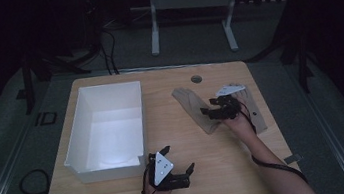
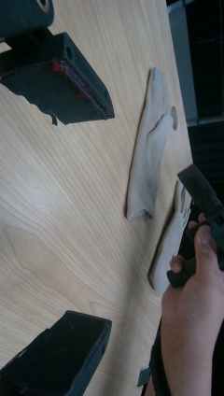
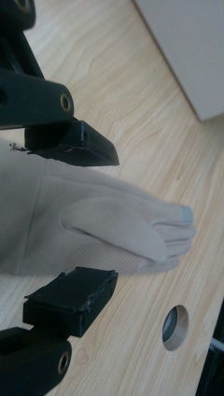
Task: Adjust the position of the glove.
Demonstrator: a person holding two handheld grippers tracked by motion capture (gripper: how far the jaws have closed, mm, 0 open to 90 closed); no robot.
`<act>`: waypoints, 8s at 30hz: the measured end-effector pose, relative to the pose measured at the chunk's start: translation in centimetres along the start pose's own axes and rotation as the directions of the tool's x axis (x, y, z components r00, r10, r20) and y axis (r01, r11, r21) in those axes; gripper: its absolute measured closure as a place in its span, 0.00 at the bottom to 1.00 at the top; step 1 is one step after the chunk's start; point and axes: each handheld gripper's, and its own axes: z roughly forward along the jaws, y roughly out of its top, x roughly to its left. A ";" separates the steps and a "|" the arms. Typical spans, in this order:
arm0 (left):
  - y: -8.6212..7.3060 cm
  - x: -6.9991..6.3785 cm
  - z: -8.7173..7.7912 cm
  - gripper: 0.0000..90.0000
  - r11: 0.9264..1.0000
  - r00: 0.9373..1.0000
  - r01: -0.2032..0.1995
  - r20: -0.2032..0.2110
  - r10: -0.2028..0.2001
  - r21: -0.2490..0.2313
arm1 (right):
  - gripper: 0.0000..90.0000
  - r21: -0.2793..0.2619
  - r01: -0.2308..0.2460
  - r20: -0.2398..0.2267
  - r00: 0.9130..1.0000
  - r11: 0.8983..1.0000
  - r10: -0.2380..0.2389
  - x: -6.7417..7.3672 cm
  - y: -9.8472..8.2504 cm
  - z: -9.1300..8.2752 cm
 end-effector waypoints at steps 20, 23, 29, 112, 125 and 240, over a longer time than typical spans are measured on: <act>0.0 0.0 0.0 0.03 1.000 1.000 0.006 0.006 -0.006 0.000 | 0.56 0.056 0.003 0.013 1.000 0.998 -0.004 -0.9 -0.1 4.1; 0.0 0.0 0.0 0.03 1.000 1.000 0.007 0.006 -0.007 0.000 | 0.59 0.065 0.000 0.009 1.000 0.998 0.000 -1.1 -0.1 4.5; 0.0 0.0 0.0 0.03 1.000 1.000 0.007 0.006 -0.007 0.000 | 0.64 0.113 0.022 0.020 0.999 0.993 -0.025 -1.1 -0.7 5.6; 0.0 0.0 0.1 0.05 1.000 1.000 0.011 0.007 -0.011 0.003 | 0.63 -0.174 -0.201 0.276 0.930 0.964 0.243 1.4 -3.6 -7.7; 0.0 0.1 0.1 0.05 1.000 1.000 0.018 0.005 -0.018 0.005 | 0.64 -0.112 -0.143 0.288 0.943 0.983 0.170 -6.6 -4.9 -9.2; 0.0 0.0 0.1 0.05 1.000 1.000 0.014 -0.003 -0.014 0.004 | 0.92 -0.101 -0.244 0.260 0.929 0.964 0.263 -0.4 -5.7 -11.7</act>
